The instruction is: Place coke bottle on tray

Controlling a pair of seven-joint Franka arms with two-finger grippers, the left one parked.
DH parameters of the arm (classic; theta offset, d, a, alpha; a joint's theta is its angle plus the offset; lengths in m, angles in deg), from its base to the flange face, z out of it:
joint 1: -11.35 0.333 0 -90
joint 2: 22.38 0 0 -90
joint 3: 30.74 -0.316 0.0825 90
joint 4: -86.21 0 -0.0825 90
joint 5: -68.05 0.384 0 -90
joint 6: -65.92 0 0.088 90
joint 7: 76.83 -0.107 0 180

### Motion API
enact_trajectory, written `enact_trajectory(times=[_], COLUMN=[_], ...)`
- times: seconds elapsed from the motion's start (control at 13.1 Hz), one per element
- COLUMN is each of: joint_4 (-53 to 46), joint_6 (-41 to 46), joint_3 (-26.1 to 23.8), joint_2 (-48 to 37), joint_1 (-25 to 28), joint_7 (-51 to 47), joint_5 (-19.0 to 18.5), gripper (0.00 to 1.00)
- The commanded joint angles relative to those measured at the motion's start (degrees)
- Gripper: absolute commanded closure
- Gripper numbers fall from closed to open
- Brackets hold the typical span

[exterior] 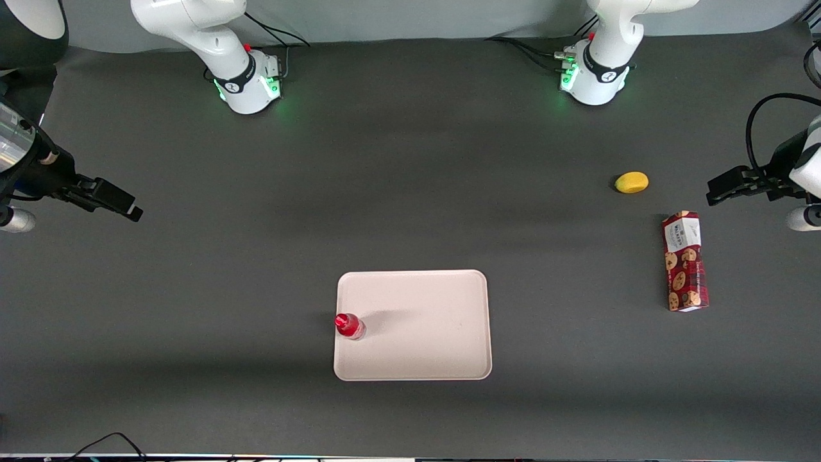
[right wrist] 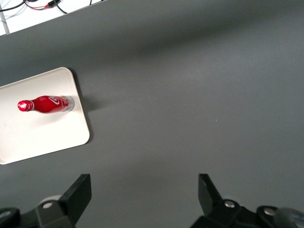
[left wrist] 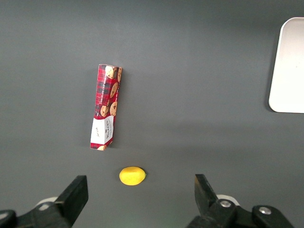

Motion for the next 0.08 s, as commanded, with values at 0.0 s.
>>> enact_trajectory(times=[0.0], joint_4=[-2.85], joint_6=[0.45], joint_3=[0.97], joint_2=[2.38], joint_1=[0.84], joint_7=[1.39], joint_5=[-1.21], gripper=[0.0])
